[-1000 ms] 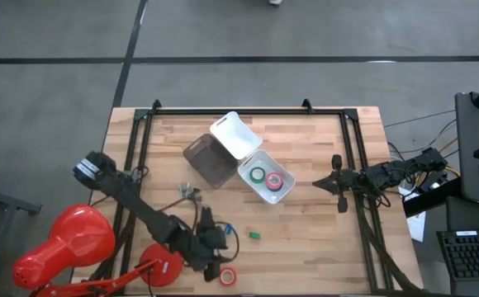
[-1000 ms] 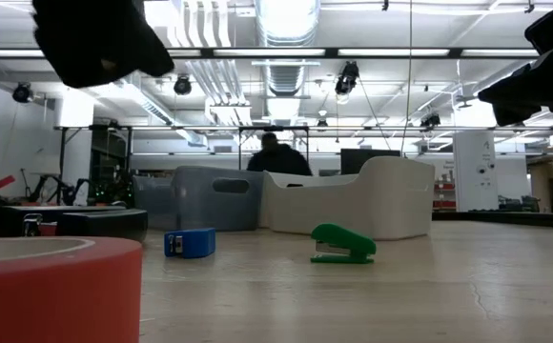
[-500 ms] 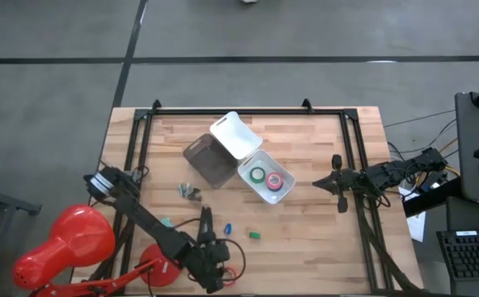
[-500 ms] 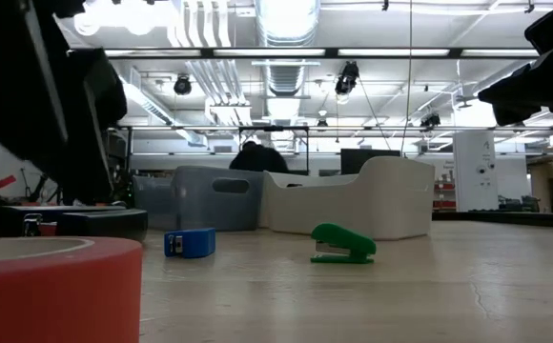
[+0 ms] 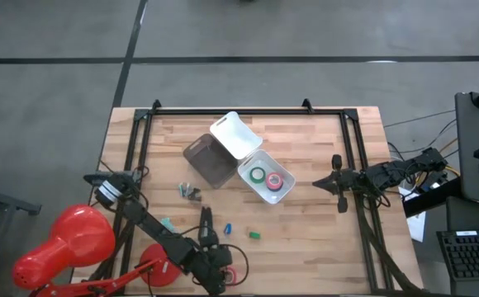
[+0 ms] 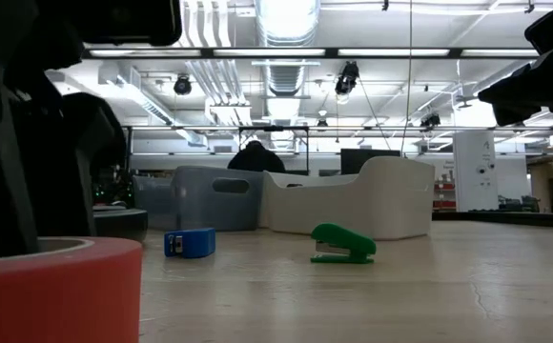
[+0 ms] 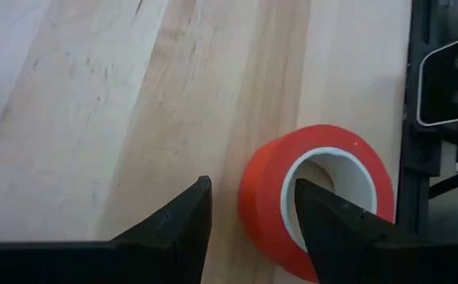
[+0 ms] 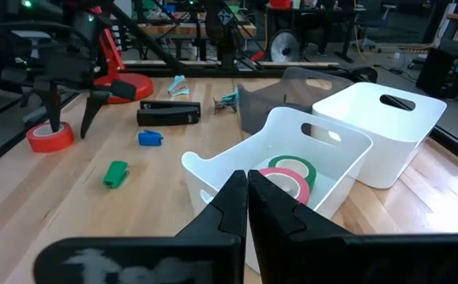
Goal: Pick and place Stapler, Stapler remover, tape
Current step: Put the orange tape into the bottom white bin
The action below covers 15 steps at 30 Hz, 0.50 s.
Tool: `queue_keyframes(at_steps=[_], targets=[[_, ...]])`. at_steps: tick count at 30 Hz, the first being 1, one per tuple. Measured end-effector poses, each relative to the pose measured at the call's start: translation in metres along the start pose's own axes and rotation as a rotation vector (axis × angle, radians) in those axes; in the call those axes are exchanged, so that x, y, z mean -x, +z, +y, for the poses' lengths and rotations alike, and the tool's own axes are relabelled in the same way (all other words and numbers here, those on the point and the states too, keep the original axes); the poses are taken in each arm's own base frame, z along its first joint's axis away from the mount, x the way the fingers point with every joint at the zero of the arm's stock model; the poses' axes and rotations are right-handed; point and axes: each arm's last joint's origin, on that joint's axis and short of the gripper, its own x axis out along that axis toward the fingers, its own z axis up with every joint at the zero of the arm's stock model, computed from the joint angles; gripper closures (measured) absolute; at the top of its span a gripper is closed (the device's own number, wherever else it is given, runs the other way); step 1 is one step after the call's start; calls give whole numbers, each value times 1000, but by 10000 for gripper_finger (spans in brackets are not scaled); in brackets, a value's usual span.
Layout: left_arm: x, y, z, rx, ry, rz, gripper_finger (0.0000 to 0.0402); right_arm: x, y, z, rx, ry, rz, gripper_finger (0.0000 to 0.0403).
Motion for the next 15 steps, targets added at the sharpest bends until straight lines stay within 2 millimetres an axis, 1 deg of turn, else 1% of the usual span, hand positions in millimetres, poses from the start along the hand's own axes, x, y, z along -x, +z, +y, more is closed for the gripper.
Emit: queue_keyframes(at_steps=[4, 7, 10, 15], targets=[[-1, 0, 1, 19, 3, 0, 224, 0, 0, 0, 0, 0, -1, 394], [0, 0, 1, 42, 4, -1, 241, 0, 0, 0, 0, 0, 0, 394], [0, 1, 1, 44, 4, -2, 272, 0, 0, 0, 0, 0, -1, 394], [1, 1, 2, 50, 7, -4, 336, 0, 0, 0, 0, 0, -1, 394]])
